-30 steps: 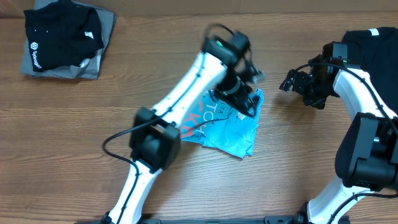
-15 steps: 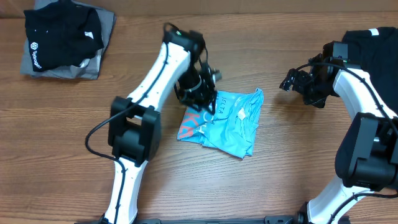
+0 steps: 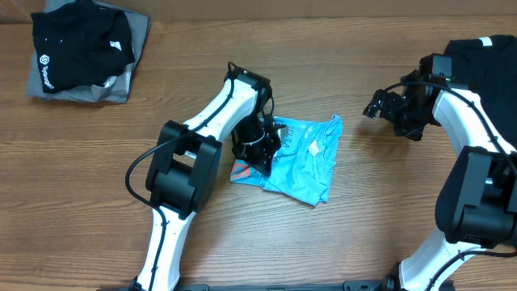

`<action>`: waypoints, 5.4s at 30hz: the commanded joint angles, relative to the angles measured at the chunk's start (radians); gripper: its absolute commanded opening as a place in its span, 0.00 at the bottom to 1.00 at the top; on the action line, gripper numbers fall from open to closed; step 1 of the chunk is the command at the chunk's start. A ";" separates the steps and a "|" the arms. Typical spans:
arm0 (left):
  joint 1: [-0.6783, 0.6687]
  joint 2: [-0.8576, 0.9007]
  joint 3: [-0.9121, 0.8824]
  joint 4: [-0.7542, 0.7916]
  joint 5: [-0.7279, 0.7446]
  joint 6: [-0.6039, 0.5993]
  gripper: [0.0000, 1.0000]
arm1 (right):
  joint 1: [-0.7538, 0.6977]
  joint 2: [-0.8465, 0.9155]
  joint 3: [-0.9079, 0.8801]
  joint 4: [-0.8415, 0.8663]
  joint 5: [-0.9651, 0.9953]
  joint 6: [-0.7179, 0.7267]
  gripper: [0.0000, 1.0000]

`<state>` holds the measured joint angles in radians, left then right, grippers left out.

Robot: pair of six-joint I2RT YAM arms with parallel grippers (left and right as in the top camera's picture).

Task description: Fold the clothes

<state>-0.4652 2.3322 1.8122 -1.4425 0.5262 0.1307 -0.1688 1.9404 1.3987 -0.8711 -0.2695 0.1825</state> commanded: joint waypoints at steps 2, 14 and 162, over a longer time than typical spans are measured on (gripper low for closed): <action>-0.002 -0.009 -0.085 0.030 0.001 -0.007 0.04 | 0.000 -0.012 -0.005 0.004 0.006 0.001 1.00; -0.041 -0.009 -0.164 -0.069 0.293 0.251 0.04 | 0.000 -0.012 -0.005 0.006 0.006 0.001 1.00; 0.619 -0.082 0.567 0.624 -0.703 -0.075 0.04 | 0.000 -0.012 -0.005 -0.076 0.006 0.005 1.00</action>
<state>0.1173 2.2490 2.3436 -0.8219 -0.1398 0.0944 -0.1688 1.9404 1.3987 -0.9436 -0.2695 0.1829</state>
